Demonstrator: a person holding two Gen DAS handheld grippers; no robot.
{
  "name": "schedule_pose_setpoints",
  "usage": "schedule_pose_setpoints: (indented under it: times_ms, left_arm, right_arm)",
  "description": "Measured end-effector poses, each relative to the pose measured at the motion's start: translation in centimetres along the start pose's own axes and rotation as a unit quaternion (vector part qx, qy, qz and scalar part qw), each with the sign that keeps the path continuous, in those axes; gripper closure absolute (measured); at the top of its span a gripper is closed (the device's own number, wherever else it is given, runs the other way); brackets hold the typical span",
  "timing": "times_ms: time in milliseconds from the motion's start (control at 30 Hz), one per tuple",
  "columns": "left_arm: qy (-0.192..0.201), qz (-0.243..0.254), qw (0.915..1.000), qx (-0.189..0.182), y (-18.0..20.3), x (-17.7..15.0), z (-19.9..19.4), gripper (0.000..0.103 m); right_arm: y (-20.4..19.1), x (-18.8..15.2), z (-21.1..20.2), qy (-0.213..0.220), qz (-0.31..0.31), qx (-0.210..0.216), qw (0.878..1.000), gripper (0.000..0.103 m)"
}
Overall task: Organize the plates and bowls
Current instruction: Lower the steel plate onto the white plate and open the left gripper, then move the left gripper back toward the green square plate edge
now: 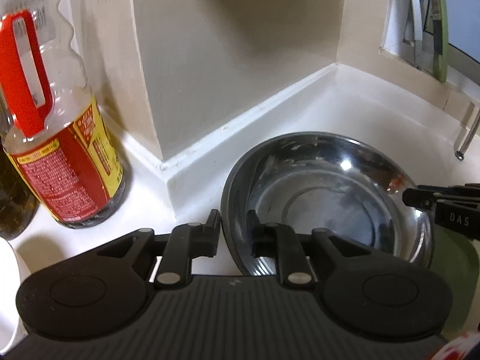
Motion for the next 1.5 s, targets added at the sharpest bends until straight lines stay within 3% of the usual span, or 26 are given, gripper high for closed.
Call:
schedule_pose_setpoints:
  times_ms: [100, 400, 567, 1100, 1500]
  left_arm:
    - [0.001, 0.003, 1.0000, -0.009, 0.1, 0.3, -0.9, 0.084]
    - [-0.003, 0.011, 0.9994, -0.032, 0.1, 0.2, -5.5, 0.071]
    - [-0.024, 0.012, 0.9986, -0.045, -0.1, -1.1, -7.9, 0.071]
    - [-0.038, 0.023, 0.9969, -0.065, 1.0, -5.2, -13.8, 0.070]
    - [-0.062, 0.026, 0.9955, -0.066, 2.2, -8.0, -14.9, 0.070]
  right_arm:
    - [0.2, 0.8, -0.9, 0.010, 0.006, -0.002, 1.000, 0.071]
    - [0.6, 1.2, -6.7, 0.030, 0.038, 0.040, 0.998, 0.068]
    - [1.1, -0.3, -9.8, 0.020, 0.051, 0.045, 0.997, 0.068]
    - [1.4, -6.1, -16.3, -0.006, 0.096, 0.049, 0.994, 0.068]
    - [1.2, -9.4, -18.6, -0.025, 0.109, 0.044, 0.993, 0.068]
Point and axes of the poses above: each gripper's, at about its wrist camera, not at the fingertips, and z roughly the way its jaws point, y to its right, x to its top, the point moved 7 cm from there along z, roughly the way its jaws point, and after that the axes turned 4 degrees about -y, right-handed, at the moved point
